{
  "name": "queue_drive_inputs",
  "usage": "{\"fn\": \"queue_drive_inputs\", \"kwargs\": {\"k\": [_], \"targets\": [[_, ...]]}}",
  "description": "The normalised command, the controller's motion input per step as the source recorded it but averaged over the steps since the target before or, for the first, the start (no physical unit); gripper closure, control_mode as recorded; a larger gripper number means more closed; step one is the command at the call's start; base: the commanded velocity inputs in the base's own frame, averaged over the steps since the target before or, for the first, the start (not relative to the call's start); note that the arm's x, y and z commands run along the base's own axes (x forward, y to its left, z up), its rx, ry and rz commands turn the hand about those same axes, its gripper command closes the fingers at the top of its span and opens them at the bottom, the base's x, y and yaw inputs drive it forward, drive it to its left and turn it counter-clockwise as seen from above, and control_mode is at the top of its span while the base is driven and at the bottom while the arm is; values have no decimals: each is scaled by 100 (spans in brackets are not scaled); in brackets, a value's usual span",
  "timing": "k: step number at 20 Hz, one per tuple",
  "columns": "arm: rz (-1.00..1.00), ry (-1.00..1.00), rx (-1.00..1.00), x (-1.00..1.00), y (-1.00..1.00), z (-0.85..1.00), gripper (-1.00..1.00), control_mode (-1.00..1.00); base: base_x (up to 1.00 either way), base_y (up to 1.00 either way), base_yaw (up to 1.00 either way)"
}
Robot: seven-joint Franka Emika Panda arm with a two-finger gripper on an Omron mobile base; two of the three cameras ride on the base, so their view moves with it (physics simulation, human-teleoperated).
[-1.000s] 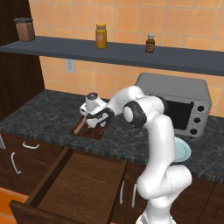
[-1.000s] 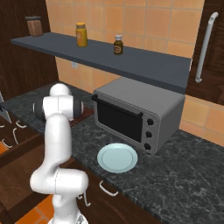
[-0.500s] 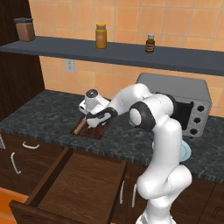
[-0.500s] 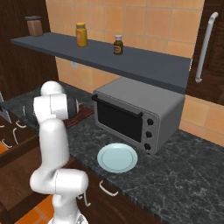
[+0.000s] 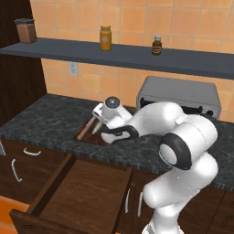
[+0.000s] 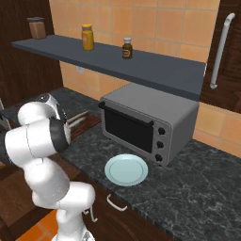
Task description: Pick up the knife from the drawer and place it on the cutting board. Then place the meat from the plate to the cutting board.
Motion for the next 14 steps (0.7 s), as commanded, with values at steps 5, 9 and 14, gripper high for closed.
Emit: {"fn": "queue_drive_inputs", "kwargs": {"k": [5,9,14], "targets": [[2,-7,6,-91,-54,94,-100,-100,0,0,0],[0,-7,7,-72,-41,100,-100,-100,0,0,0],[4,-7,14,-71,-62,92,-100,-100,0,0,0]]}}
